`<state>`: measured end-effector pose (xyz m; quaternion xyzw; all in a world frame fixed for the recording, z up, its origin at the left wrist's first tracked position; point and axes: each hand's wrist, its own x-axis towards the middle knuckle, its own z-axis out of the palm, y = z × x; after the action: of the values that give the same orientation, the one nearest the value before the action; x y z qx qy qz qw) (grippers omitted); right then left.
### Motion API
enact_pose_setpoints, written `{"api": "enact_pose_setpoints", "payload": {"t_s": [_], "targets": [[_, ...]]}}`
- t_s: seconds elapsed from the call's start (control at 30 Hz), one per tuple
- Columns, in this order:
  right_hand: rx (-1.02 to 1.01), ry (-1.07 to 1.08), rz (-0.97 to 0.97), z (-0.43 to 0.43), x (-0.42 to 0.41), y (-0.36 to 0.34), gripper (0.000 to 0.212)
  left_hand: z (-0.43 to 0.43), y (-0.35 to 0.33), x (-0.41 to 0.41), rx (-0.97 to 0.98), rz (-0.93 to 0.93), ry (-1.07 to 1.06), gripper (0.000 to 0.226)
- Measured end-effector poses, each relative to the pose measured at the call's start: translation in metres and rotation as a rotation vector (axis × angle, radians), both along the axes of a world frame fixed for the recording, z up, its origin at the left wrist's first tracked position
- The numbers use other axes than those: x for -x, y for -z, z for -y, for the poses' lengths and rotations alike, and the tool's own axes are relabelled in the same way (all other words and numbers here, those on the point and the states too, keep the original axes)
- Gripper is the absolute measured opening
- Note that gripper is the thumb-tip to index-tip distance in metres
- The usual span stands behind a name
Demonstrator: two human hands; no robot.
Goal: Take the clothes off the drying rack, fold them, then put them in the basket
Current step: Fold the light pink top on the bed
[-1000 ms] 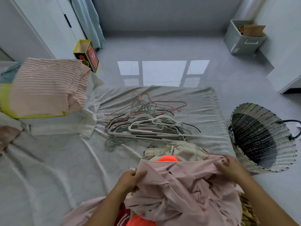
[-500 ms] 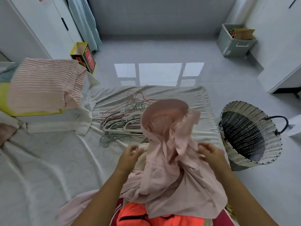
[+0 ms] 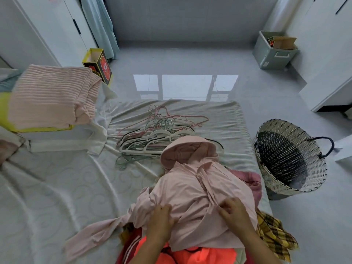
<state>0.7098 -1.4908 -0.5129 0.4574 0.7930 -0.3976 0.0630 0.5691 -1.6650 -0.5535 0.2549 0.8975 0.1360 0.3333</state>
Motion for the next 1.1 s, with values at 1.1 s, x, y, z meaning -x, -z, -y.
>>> {"api": "enact_pose_setpoints", "payload": {"t_s": [1.1], "targets": [[0.16, -0.064, 0.405, 0.074, 0.045, 0.015, 0.017, 0.018, -0.036, -0.042, -0.214, 0.463, 0.075, 0.02]]}}
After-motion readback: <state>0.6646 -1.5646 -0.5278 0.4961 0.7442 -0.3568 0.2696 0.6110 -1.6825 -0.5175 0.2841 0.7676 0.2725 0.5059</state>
